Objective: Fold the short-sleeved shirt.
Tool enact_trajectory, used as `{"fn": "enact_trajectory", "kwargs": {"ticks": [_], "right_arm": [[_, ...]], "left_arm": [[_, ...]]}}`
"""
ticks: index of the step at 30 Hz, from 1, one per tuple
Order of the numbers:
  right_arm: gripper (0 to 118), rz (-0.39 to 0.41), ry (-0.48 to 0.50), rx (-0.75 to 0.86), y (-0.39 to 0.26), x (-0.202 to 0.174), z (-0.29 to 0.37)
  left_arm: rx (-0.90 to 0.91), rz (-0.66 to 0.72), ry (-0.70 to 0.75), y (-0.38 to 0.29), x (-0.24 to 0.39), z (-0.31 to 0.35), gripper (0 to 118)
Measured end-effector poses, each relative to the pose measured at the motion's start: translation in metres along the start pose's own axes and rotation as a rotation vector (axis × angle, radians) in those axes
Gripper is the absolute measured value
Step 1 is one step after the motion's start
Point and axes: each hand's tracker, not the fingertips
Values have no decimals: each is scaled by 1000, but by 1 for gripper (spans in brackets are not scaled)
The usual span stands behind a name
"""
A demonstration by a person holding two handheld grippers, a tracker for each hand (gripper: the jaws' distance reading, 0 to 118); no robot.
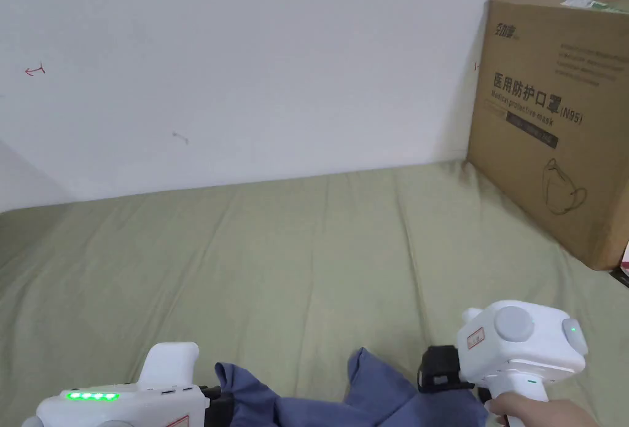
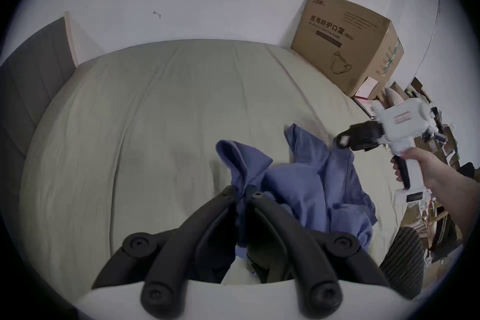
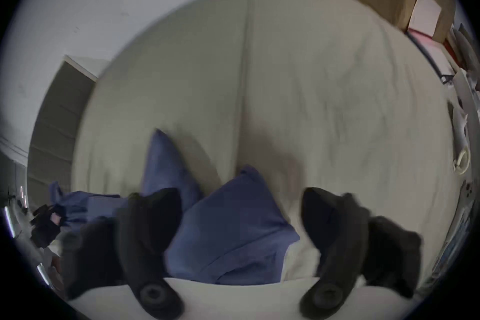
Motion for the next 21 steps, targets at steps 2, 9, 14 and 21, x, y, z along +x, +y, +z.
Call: {"fn": "enact_trajectory", "kwargs": {"ticks": [2,9,14,21], "right_arm": [[40,50,31,-45,-6,-3,-1],[11,196,123,236,-30,-11,110],[10,231,132,398,-29,-7,212],[10,242,68,575,-27,-13,304]], "left_arm": [[-6,13,3,1,-2,1,4],[58,49,31,13,-24,37,4],[164,19,93,46,-42,97,4],[291,-8,159,87,-57,177,4]]}}
